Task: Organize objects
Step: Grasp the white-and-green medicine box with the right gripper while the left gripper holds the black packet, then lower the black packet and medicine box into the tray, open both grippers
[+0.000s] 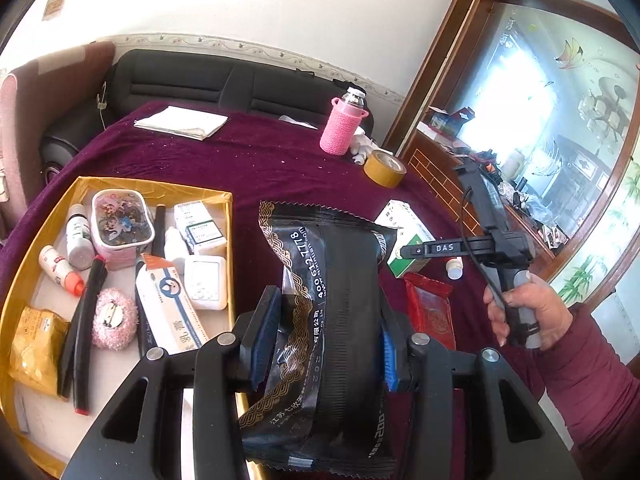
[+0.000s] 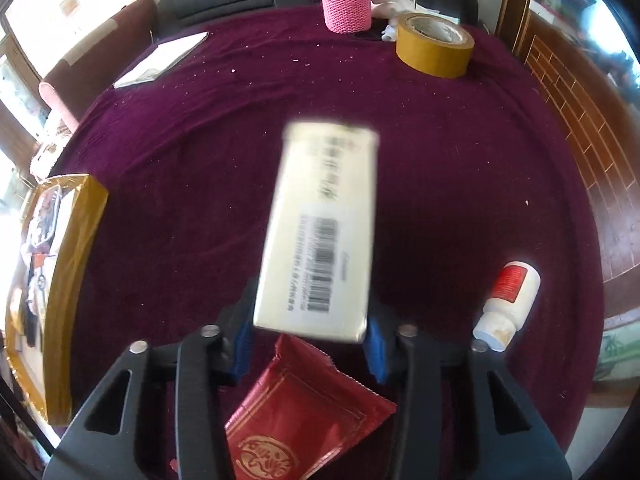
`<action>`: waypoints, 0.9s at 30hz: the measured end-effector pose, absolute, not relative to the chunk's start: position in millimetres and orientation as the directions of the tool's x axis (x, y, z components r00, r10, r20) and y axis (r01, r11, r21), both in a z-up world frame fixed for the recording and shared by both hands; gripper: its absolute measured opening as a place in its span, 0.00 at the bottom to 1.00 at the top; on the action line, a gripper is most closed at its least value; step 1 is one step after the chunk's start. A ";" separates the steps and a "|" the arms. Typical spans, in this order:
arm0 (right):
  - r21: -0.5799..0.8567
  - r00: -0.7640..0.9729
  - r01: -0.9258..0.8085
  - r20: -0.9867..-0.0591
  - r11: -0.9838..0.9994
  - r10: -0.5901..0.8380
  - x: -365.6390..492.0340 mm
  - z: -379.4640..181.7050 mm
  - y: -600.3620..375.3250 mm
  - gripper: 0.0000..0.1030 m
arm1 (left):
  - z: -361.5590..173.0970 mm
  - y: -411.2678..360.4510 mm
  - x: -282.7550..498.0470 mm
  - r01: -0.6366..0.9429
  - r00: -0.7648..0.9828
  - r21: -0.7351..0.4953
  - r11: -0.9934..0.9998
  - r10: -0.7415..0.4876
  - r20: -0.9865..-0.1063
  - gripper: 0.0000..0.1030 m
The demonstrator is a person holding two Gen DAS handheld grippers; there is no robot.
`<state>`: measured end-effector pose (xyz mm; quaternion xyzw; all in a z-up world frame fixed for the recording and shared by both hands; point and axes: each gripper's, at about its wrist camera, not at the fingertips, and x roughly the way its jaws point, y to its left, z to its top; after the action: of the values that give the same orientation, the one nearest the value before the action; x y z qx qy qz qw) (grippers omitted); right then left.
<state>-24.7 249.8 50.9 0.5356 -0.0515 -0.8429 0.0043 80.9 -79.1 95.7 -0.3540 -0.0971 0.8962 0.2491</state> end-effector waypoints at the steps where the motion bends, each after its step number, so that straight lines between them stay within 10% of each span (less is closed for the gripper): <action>1: 0.075 -0.434 -0.054 -0.900 -0.996 -0.044 -23.8 51.4 246.0 0.39 | 97.2 -83.1 83.4 -0.372 -0.634 -0.344 -0.862 0.507 -0.584 0.37; 13: 0.262 -0.560 0.080 -0.786 -0.962 -0.261 28.1 118.1 191.6 0.39 | 100.8 -174.8 106.6 -0.186 -0.721 -0.308 -0.933 0.343 -0.602 0.37; 27: 0.466 -0.286 0.393 -0.758 -0.793 -0.587 77.2 68.2 2.1 0.40 | 50.6 -218.0 103.2 -0.035 -0.668 -0.228 -0.973 0.193 -0.719 0.38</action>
<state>77.2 2.1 68.2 0.5125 -0.0948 -0.7961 0.3076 103.2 -218.0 50.6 -0.4027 -0.0979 0.9079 0.0628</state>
